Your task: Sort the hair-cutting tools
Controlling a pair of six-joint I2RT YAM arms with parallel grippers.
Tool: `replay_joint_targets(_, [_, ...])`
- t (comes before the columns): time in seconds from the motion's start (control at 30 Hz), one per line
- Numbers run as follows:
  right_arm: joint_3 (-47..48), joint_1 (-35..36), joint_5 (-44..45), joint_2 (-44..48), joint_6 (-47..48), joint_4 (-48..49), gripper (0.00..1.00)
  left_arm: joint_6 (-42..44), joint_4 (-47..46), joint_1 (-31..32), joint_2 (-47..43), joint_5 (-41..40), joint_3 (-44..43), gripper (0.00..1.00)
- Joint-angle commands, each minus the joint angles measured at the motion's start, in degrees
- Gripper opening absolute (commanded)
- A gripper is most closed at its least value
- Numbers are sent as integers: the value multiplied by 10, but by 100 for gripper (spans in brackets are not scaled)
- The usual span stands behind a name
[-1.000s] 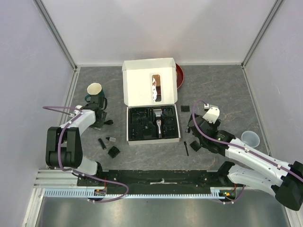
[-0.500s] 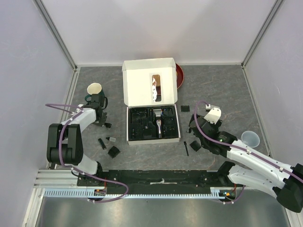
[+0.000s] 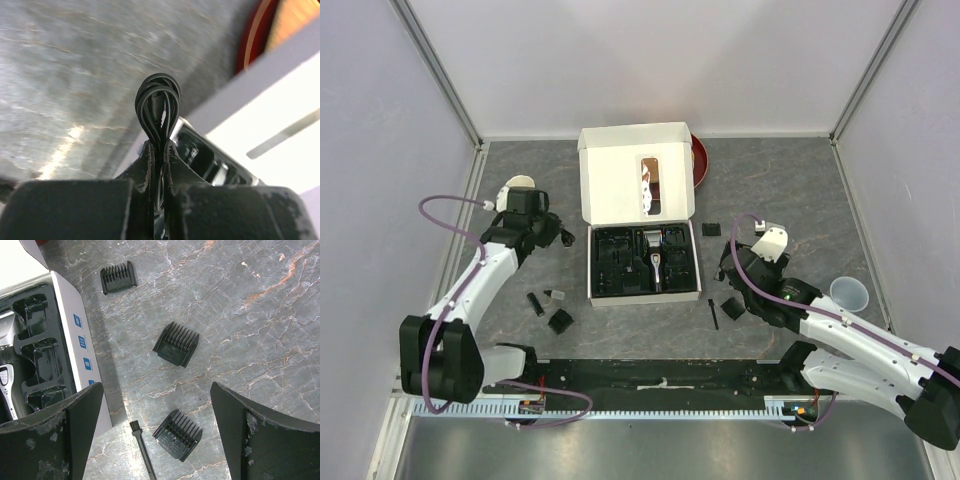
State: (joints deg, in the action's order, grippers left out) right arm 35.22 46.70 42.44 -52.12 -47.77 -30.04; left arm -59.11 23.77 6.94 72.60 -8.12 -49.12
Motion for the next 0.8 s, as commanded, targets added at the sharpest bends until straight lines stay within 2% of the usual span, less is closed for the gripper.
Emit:
replay_joint_targets(0.0, [3, 0, 12, 1, -1, 6, 96, 67, -52, 56, -31, 39, -28, 2])
replay_joint_targets(0.17, [1, 0, 13, 3, -1, 5, 96, 79, -64, 108, -22, 33, -55, 2])
replay_joint_targets(0.53, [-2, 0, 19, 10, 5, 2, 97, 93, -91, 156, 69, 60, -89, 2])
replay_joint_targets(0.63, [-3, 0, 22, 13, 4, 1, 97, 46, -76, 172, 79, 30, -87, 2])
replay_joint_targets(0.77, [-5, 1, 22, 9, 2, 1, 97, -73, -59, 224, 76, -43, -64, 2])
